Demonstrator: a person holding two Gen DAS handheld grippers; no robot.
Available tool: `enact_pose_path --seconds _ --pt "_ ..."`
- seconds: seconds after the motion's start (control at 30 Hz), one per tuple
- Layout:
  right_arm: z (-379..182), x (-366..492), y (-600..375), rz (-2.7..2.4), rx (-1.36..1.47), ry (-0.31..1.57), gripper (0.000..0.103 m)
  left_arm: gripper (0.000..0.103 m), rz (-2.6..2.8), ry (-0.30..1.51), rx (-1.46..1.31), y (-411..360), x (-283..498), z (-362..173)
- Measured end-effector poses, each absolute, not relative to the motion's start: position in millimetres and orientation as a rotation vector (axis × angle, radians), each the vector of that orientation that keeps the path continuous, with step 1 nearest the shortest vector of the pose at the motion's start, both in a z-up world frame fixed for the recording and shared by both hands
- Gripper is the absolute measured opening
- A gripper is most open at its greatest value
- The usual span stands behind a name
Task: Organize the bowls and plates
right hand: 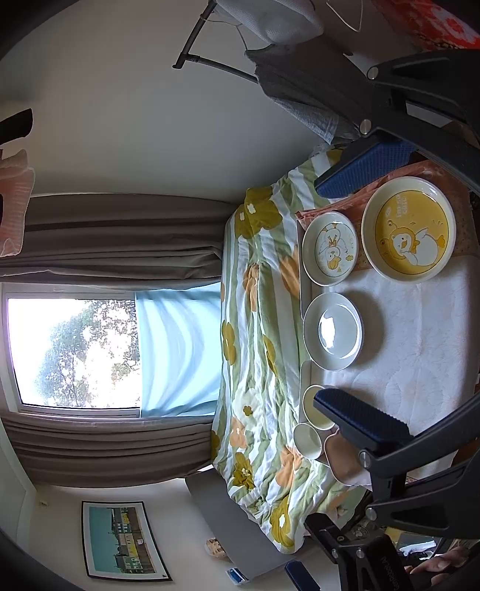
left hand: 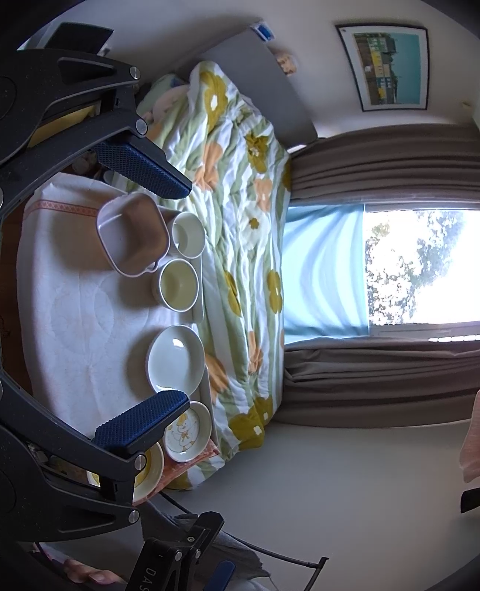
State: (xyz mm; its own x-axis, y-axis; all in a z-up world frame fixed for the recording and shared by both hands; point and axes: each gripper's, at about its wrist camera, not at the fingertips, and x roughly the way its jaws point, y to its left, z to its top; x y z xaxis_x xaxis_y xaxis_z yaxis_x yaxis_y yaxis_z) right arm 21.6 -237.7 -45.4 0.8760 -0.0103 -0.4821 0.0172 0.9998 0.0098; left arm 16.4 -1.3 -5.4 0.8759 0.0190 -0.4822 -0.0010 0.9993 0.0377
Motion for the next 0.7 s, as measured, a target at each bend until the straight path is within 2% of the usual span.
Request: enact_pose_path --seconds 0.7 --pt "-50.4 27.9 -236.0 -0.012 0.004 0.512 0.103 0.103 0.016 0.514 0.032 0.5 22.5 -6.8"
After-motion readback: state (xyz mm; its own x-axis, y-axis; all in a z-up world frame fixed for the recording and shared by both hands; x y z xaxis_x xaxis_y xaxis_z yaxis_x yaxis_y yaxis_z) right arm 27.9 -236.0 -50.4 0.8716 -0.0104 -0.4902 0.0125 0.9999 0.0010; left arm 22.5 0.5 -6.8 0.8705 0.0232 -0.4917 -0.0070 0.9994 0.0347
